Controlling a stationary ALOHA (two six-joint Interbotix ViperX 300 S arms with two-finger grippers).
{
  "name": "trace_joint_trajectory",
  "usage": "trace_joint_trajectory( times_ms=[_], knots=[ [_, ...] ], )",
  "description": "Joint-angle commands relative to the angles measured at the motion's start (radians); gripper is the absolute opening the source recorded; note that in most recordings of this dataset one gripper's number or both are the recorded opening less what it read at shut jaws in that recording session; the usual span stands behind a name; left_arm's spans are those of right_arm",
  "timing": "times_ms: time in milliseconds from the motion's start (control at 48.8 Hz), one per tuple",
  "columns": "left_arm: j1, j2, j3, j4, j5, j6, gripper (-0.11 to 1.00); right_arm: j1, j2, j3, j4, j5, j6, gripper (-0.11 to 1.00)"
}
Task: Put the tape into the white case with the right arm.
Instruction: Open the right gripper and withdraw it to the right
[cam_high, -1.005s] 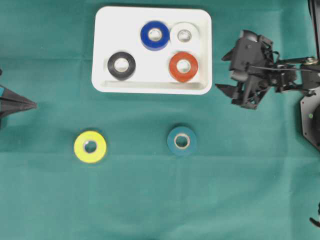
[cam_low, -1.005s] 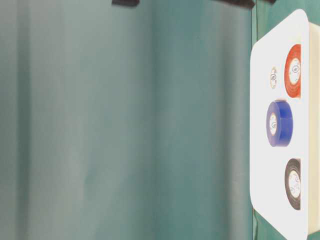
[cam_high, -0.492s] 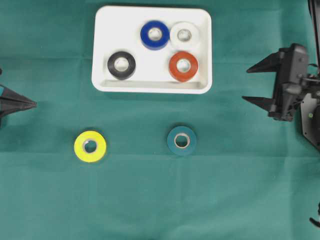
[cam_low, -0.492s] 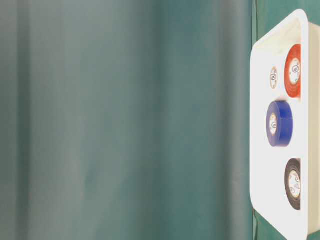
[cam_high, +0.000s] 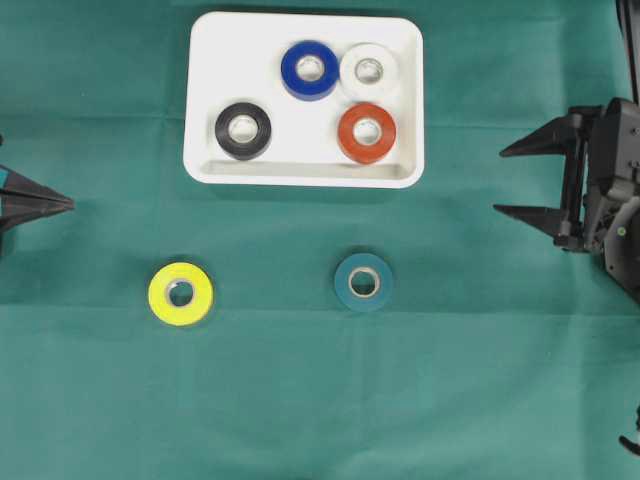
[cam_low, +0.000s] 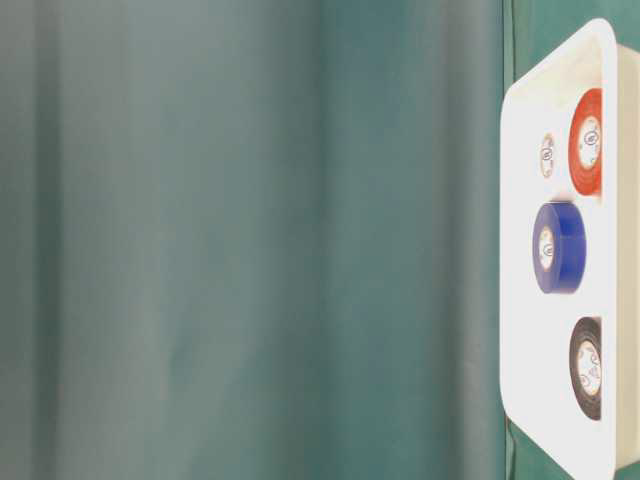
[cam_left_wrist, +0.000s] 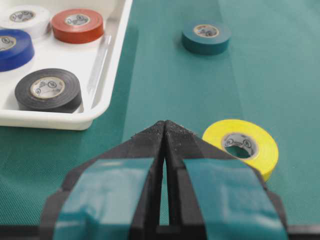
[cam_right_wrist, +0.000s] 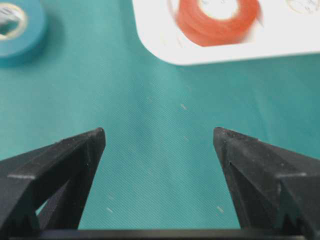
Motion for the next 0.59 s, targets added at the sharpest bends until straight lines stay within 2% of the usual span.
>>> trace_joint_trajectory(
  times_ms=[0,144,349,574],
  knots=[
    [0.003,0.008,-0.014,0.000,-0.005,0.000,0.00,0.014,0.003,-0.003,-0.003,-0.071,-0.002,0.80],
    [0.003,0.008,-0.012,0.000,-0.005,0.000,0.00,0.072,0.005,0.020,-0.003,-0.132,-0.003,0.79],
    [0.003,0.008,-0.012,0.000,-0.003,0.000,0.00,0.193,0.005,0.018,-0.003,-0.083,-0.002,0.76],
    [0.003,0.008,-0.012,0.000,-0.003,0.000,0.00,0.222,0.028,-0.012,-0.003,-0.031,-0.006,0.76]
  ],
)
